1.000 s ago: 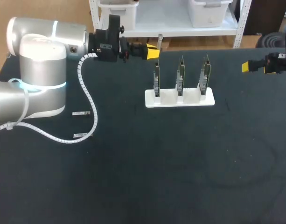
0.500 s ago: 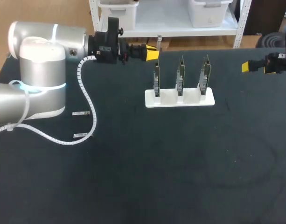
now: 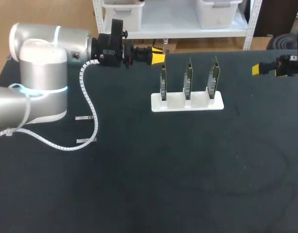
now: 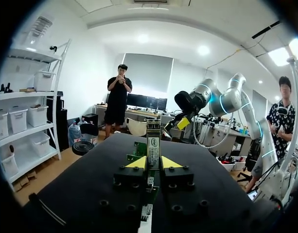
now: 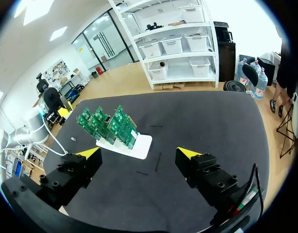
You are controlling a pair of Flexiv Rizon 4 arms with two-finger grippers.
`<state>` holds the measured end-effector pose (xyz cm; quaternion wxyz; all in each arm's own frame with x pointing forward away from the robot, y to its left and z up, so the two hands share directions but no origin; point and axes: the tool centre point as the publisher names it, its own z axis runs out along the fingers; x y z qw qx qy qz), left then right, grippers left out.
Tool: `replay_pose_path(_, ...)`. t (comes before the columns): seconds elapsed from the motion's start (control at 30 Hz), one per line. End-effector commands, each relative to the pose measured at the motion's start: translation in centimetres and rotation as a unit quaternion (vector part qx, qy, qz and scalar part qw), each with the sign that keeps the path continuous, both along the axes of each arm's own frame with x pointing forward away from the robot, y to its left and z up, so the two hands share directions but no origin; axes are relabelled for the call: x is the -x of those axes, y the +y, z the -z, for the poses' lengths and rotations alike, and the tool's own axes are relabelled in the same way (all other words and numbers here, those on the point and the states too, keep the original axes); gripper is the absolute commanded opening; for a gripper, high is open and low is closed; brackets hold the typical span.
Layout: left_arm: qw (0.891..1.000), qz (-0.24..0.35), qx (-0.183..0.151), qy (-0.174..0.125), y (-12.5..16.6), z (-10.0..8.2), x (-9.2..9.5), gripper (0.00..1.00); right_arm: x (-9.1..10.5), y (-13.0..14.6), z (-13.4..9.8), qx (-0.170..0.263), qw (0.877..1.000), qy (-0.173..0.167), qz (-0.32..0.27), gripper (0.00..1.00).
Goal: Pick up the optical module with the left hand, and insert it into the network port with the right hand.
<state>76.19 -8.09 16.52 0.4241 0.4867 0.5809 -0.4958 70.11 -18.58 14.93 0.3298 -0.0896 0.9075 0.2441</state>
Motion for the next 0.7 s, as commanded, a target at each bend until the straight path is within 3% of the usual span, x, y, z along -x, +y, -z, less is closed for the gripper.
replay_pose_path(0.03,1.0,0.01,0.001,-0.003,-0.05,0.14,-0.28,0.0,0.1,0.09,-0.07,0.002,1.0,0.0,0.002,1.0)
replay_pose_path(0.7,1.0,0.014,-0.005,-0.013,-0.18,0.15,-0.82,0.0,0.1,0.09,-0.07,0.002,1.0,0.0,0.002,1.0)
